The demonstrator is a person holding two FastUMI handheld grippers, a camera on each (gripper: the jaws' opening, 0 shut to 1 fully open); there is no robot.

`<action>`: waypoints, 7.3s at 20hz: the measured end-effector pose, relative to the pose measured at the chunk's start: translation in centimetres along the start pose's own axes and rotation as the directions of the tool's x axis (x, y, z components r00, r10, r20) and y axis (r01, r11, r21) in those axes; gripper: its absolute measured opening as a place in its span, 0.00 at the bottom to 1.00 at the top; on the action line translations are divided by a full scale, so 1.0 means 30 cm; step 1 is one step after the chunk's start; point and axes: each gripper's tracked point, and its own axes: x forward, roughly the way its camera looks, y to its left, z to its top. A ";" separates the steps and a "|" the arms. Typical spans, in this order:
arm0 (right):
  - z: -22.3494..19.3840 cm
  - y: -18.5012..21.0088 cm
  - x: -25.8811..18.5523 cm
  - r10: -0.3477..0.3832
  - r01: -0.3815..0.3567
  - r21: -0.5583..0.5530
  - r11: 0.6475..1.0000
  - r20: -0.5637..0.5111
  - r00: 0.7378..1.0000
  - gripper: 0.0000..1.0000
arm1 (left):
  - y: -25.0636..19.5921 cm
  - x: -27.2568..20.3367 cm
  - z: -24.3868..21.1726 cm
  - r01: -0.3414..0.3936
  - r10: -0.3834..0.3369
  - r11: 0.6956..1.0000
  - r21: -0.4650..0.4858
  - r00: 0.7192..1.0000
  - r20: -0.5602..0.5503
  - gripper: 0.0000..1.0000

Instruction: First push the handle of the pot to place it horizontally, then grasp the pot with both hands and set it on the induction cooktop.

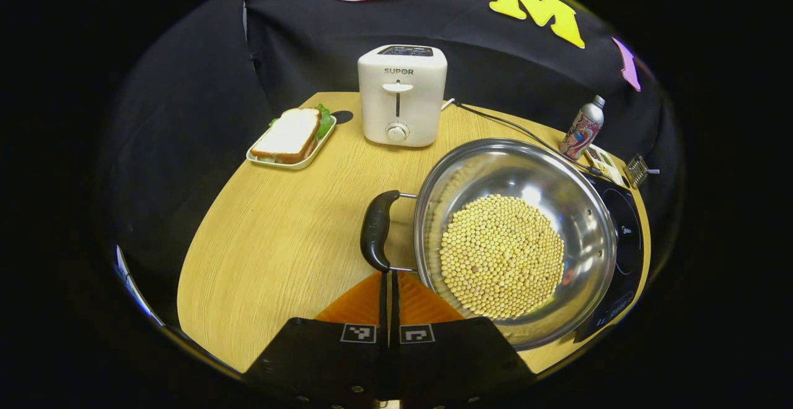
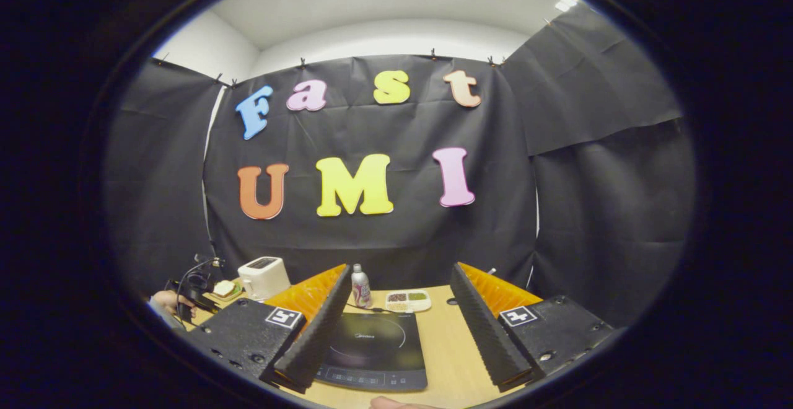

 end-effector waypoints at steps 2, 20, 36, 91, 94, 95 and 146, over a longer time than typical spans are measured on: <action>-0.016 0.019 0.014 -0.001 0.001 -0.006 1.000 -0.012 1.000 0.96 | 0.004 0.008 0.016 -0.004 0.004 1.000 -0.005 1.000 0.009 0.10; -0.308 0.264 0.224 0.035 -0.029 0.033 0.999 -0.209 0.977 1.00 | 0.026 -0.198 0.144 0.024 -0.030 0.999 0.026 0.965 0.261 0.98; -0.873 0.567 0.545 0.090 -0.126 -0.030 0.992 -0.541 0.836 0.97 | 0.008 -0.023 0.220 0.060 -0.069 0.997 0.038 0.946 0.315 0.98; -0.486 0.546 0.596 0.164 -0.257 -0.094 0.962 -0.553 0.817 0.59 | -0.198 -0.419 0.348 0.013 -0.064 0.986 0.165 0.949 0.310 0.63; -0.392 0.434 0.593 0.147 -0.240 -0.112 0.964 -0.525 0.838 0.58 | -0.301 -0.477 0.372 0.039 -0.096 0.983 0.177 0.941 0.326 0.63; -0.370 0.398 0.590 0.139 -0.232 -0.118 0.966 -0.518 0.844 0.55 | -0.344 -0.483 0.385 0.048 -0.107 0.982 0.184 0.938 0.329 0.63; -0.597 -0.222 0.582 -0.026 -0.034 -0.122 0.992 -0.453 0.891 0.85 | -0.903 -0.306 0.233 0.120 -0.189 0.971 0.206 0.914 0.358 0.84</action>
